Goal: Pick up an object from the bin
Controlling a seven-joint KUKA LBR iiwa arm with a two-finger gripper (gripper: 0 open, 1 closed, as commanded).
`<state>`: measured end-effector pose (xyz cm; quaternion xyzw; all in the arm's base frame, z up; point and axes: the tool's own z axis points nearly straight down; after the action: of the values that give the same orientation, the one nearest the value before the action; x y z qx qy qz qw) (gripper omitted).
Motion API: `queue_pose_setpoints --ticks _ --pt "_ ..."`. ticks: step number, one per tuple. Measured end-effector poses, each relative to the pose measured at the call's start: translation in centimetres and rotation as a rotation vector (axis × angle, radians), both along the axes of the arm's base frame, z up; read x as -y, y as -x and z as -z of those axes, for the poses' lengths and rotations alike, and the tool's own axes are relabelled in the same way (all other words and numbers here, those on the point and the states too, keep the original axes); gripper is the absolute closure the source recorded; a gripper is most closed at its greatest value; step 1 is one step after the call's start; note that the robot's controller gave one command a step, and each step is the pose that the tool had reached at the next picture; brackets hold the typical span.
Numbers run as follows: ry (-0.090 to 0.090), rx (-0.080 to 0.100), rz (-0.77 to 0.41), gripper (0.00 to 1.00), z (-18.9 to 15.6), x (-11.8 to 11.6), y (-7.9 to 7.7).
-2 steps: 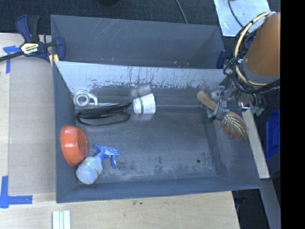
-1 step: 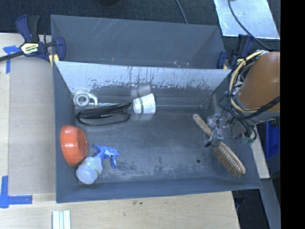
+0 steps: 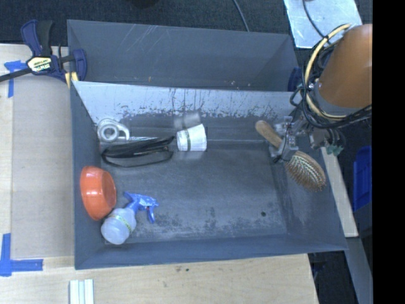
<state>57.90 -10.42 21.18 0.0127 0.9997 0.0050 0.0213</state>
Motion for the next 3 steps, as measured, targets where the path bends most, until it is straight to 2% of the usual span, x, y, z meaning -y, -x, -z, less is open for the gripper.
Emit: queue_pose_setpoints --ticks 1,2,3 --pt "-0.004 -0.021 -0.013 1.0 10.3 -2.0 6.6" --pt "-0.003 -0.002 0.021 1.0 10.9 -0.2 4.5" --pt "-0.006 -0.02 0.008 1.0 4.7 -2.4 5.5"
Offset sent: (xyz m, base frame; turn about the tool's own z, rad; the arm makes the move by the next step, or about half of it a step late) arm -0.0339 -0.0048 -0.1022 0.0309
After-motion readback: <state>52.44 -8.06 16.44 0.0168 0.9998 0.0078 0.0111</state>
